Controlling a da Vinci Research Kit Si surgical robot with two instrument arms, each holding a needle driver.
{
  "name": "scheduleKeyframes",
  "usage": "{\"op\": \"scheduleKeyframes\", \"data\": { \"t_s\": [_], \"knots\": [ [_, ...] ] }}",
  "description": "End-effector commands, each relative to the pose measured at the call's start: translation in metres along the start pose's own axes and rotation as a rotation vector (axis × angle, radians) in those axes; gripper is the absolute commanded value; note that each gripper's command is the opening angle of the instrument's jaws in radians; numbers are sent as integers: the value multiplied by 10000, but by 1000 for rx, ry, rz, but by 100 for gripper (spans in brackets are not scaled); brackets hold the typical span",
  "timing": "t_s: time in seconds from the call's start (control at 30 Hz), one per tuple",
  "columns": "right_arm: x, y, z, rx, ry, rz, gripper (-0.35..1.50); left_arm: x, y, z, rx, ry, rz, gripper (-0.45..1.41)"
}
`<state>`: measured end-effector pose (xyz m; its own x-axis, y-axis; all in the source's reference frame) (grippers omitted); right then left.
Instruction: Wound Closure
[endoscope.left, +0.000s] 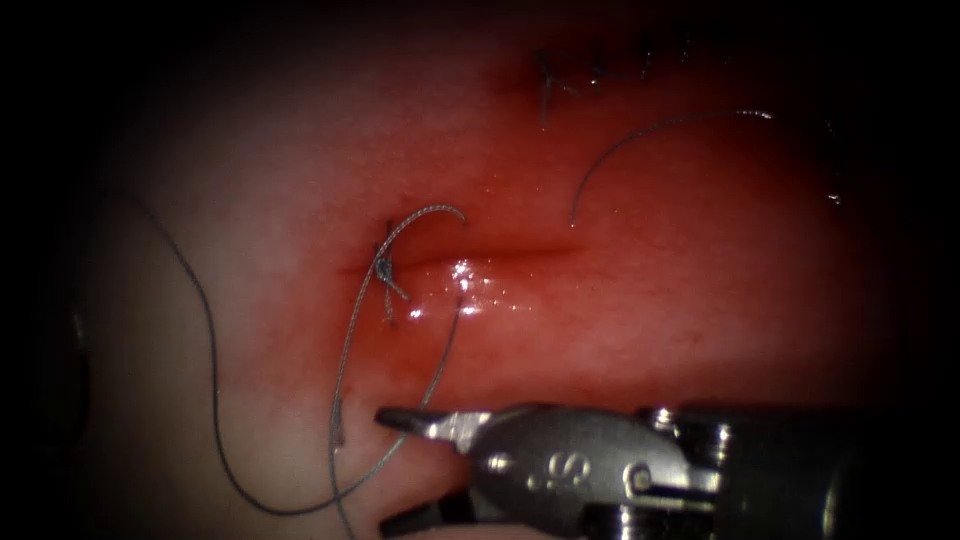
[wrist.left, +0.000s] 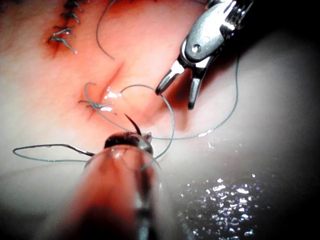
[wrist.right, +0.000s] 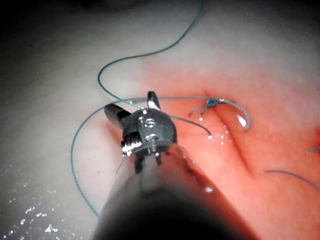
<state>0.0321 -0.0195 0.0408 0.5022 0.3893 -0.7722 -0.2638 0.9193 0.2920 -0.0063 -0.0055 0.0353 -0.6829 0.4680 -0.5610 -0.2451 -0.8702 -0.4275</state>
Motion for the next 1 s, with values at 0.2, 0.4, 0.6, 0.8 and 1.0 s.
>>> {"op": "scheduleKeyframes", "data": {
  "t_s": [0.2,0.4,0.6,0.8,1.0],
  "knots": [
    [-16,35,3,-85,0,-60,98,-14,-17,13,43,-34,14,-45],
    [-38,50,37,-128,-5,-181,116,-10,-19,22,52,-36,7,-45],
    [-70,58,60,-123,-74,-256,121,-7,-17,24,56,-37,4,-45],
    [-82,68,61,-136,-88,-285,121,-7,-17,25,57,-37,3,-45],
    [-86,69,56,-146,-99,-293,-35,-7,-16,27,57,-35,-4,-45]
  ]
}}
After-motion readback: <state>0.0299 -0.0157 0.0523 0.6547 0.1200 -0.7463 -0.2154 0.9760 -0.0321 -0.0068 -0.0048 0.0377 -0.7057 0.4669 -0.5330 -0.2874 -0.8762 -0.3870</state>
